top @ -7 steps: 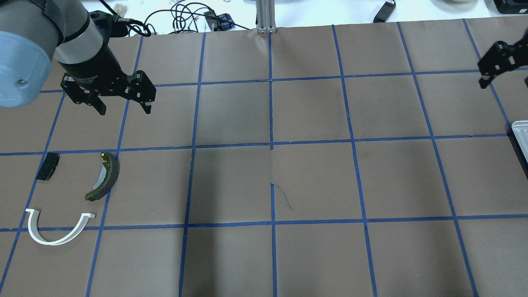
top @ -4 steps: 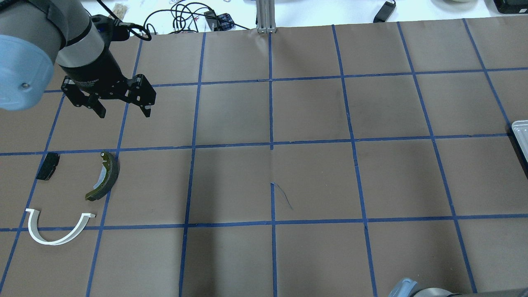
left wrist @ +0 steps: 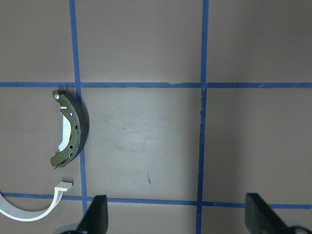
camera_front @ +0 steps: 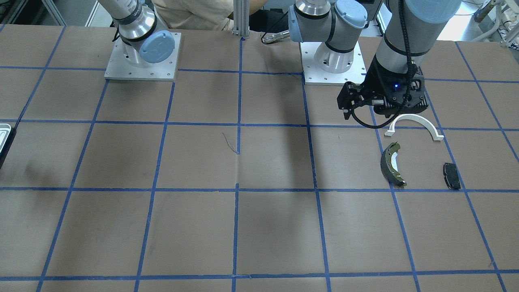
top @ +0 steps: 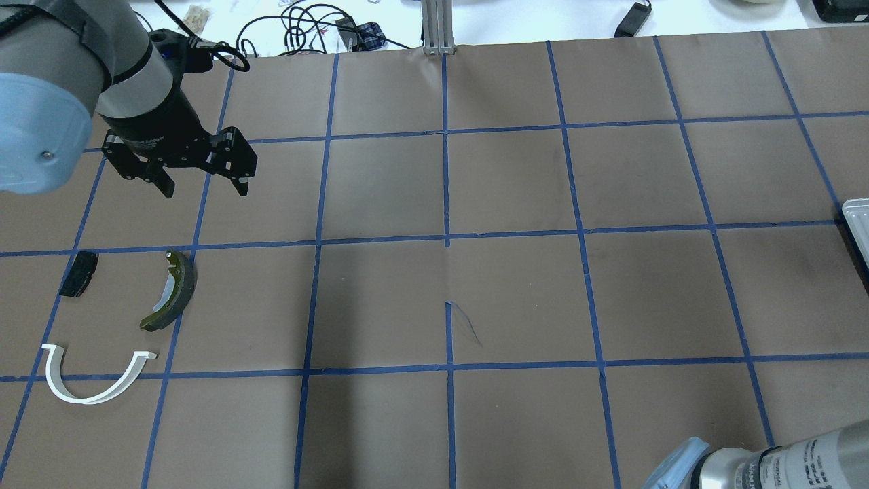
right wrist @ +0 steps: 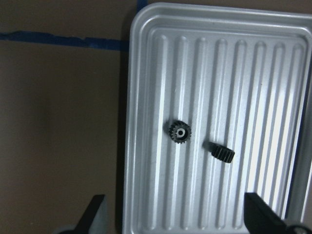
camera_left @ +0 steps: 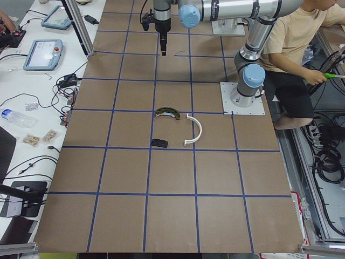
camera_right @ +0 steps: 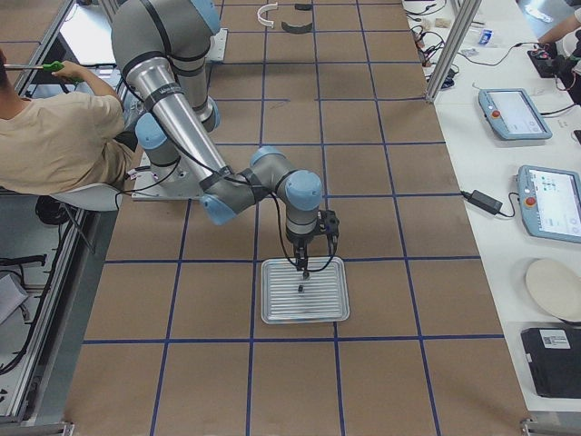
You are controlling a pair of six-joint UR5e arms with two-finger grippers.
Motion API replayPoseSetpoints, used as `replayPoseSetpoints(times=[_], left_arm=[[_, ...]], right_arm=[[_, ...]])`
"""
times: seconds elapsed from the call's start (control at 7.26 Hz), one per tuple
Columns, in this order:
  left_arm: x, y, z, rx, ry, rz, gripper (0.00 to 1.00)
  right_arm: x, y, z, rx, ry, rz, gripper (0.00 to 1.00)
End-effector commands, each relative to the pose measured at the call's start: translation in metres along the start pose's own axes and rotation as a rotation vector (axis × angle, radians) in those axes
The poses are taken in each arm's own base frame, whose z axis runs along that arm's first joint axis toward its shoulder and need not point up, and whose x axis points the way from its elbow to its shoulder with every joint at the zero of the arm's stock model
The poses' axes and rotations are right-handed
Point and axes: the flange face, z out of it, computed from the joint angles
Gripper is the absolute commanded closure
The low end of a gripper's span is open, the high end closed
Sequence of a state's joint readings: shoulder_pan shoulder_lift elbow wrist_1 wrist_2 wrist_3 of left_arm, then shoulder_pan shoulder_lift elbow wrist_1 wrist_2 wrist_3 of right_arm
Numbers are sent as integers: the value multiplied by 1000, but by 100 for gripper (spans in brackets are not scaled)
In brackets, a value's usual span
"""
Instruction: Place bearing gear from tray to pile
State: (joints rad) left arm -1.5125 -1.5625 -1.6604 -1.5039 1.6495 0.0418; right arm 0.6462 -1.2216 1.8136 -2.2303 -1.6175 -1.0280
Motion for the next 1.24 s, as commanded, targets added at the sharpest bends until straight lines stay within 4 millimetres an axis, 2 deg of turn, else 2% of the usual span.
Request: replayPoseSetpoints(times=[0.0,0.28,0.55,0.69,0.96,1.1], left_arm=[[-1,0,0,5,-1,-2,0],[-1,0,-1,7,0,-1,0],[-1,1,-2,8,-3,-1,0],[-1,1,0,4,-1,-1,0],[0,0,0,7,0,1,0],[0,-1,1,8,2,1,0]], right_arm=[[37,12,52,2,-2,2,0],[44,7,62,12,-20,-6,0],[45,2,62,51,-31,2,5],[47,1,77,32,-44,2,11],[57,-3,72,34,-38,-3,26],[56,-3,72,32,-41,-4,44]])
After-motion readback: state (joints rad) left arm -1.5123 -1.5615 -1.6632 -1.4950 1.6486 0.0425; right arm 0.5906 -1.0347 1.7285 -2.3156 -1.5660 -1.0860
